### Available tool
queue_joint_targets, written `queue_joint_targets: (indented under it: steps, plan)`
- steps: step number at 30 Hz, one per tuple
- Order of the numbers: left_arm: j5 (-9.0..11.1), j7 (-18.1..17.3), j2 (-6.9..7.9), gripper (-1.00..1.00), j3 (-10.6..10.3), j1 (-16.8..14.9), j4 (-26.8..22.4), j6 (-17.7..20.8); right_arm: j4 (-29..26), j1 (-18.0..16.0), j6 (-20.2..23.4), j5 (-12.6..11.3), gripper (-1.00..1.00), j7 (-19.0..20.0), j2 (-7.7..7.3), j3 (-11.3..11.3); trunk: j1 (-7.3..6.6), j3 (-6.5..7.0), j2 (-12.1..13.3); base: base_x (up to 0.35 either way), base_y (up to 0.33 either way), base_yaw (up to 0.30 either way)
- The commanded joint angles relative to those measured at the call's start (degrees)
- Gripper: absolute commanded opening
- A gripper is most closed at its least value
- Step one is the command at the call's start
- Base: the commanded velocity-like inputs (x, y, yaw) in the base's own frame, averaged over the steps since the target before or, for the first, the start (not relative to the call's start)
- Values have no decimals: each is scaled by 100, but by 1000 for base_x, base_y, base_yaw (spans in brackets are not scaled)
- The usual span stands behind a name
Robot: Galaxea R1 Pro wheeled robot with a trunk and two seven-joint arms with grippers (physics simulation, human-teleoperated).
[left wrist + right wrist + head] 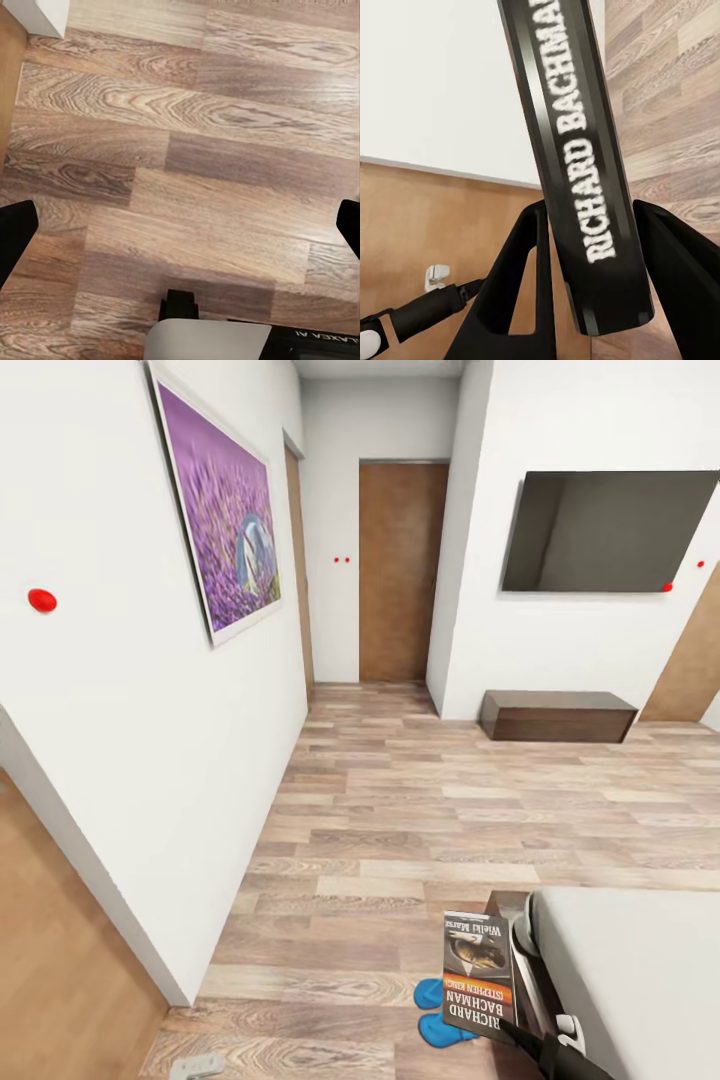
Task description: In the bedroom, move the book from the bed onto either nightstand, and place the two sandals side by side next to the bed.
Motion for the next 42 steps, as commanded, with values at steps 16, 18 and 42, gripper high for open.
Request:
queue_joint_targets:
  steps: [16,18,42]
  plan:
    - [37,-27,-8,100,33,-5,8,-16,1,-6,57,-28,-100,15,-1,8,1,141,-6,0,0,0]
    - [37,-27,-8,100,33,-5,8,-16,1,-5,57,-28,-100,14,-1,8,1,159,-6,0,0,0]
    - [37,-27,-8,100,33,-5,8,-18,1,-5,57,-28,-100,14,-1,8,1,382,-6,0,0,0]
